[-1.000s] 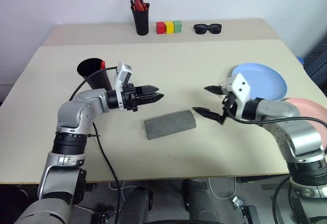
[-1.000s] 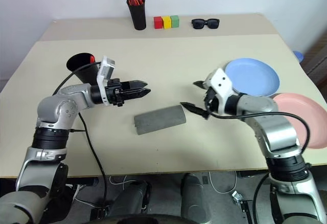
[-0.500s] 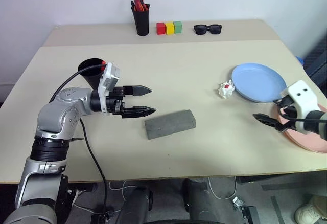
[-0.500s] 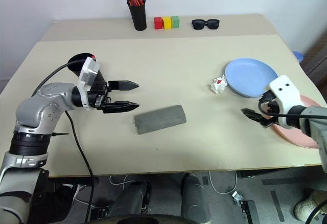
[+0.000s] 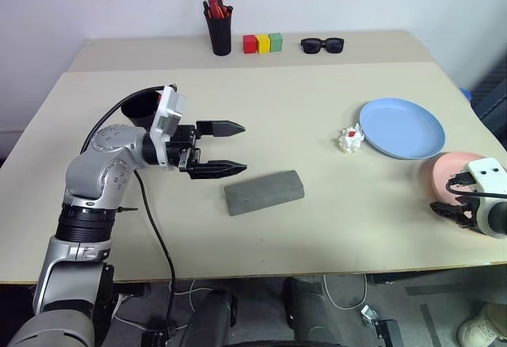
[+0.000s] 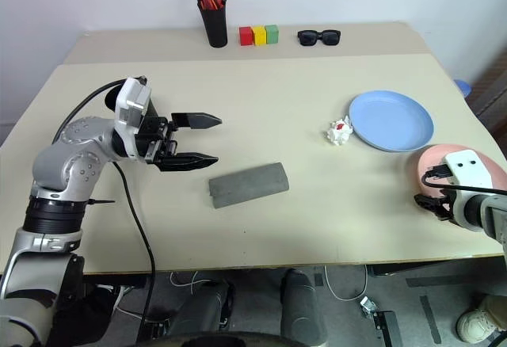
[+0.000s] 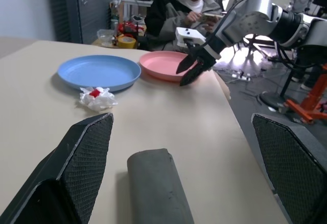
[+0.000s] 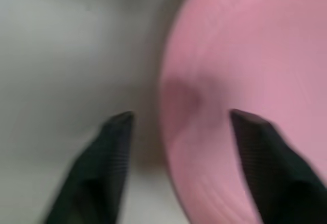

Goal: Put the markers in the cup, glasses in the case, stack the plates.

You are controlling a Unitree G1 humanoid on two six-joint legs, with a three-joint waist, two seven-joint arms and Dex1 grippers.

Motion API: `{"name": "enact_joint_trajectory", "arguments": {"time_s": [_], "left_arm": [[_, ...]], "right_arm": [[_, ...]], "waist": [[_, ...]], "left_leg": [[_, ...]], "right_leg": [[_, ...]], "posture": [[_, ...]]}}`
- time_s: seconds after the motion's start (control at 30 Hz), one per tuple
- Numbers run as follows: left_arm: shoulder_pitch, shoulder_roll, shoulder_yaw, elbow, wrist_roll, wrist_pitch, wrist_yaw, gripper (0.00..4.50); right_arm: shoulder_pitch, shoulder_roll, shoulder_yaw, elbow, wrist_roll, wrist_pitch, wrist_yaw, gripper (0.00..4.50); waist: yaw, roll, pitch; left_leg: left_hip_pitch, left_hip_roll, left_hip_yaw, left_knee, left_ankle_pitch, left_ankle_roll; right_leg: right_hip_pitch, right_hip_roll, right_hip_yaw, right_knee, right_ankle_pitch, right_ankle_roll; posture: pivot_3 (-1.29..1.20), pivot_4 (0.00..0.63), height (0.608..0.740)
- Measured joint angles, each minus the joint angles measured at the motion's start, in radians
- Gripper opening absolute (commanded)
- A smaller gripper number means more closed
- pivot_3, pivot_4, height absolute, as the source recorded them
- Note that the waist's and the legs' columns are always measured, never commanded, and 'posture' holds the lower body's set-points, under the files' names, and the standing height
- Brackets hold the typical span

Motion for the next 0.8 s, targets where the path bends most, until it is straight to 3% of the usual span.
{"name": "enact_joint_trajectory", "arguments": {"time_s": [0.1, 0.13, 0.33, 0.47, 0.6, 0.8], "left_arm": [[0.001, 0.000, 0.000, 0.000, 0.000, 0.000, 0.003, 4.50], [0.003, 0.000, 0.000, 0.000, 0.000, 0.000, 0.004, 4.50], [0.011, 0.000, -0.002, 0.001, 0.000, -0.001, 0.014, 4.50], [0.012, -0.002, -0.001, 0.016, 0.000, -0.010, 0.024, 4.50], [0.013, -0.011, 0.004, 0.026, 0.003, -0.033, 0.047, 4.50], [0.045, -0.013, 0.021, 0.015, 0.007, -0.052, 0.084, 4.50]], "right_arm": [[0.002, -0.001, 0.007, 0.013, -0.007, 0.000, -0.005, 0.25], [0.003, -0.005, 0.008, 0.009, -0.012, -0.009, -0.006, 0.05], [-0.019, -0.045, 0.013, 0.040, -0.026, -0.018, 0.001, 0.05], [-0.113, -0.076, 0.021, 0.077, -0.040, -0.055, -0.008, 0.05], [-0.286, -0.056, 0.103, 0.132, -0.066, -0.153, -0.021, 0.05], [-0.573, 0.062, 0.318, 0.354, -0.153, -0.375, 0.003, 0.05]], "waist": [[0.000, 0.000, 0.000], [-0.001, 0.000, 0.000], [0.001, -0.001, 0.000], [-0.004, 0.000, 0.000], [-0.010, 0.000, 0.000], [-0.007, 0.000, 0.000]], "left_leg": [[0.000, 0.000, 0.000, 0.000, 0.000, 0.000], [0.000, 0.000, 0.000, 0.000, 0.000, 0.000], [0.001, 0.000, 0.000, 0.001, 0.000, 0.000], [0.001, 0.000, 0.000, 0.000, 0.000, 0.000], [0.001, 0.000, 0.001, 0.000, 0.000, 0.000], [0.000, 0.000, 0.000, 0.000, 0.000, 0.000]], "right_leg": [[0.000, 0.000, 0.000, 0.000, 0.000, 0.000], [0.000, 0.000, 0.000, 0.000, 0.000, 0.000], [0.001, 0.000, 0.000, 0.000, 0.000, 0.000], [0.001, 0.000, 0.000, 0.000, 0.000, 0.000], [0.001, 0.000, 0.000, 0.000, 0.000, 0.000], [0.000, 0.000, 0.000, -0.001, 0.000, 0.000]], "posture": [[0.00, 0.150, 0.740], [0.00, 0.150, 0.740], [0.00, 0.150, 0.740], [0.00, 0.150, 0.740], [0.00, 0.150, 0.740], [0.00, 0.150, 0.740]]}}
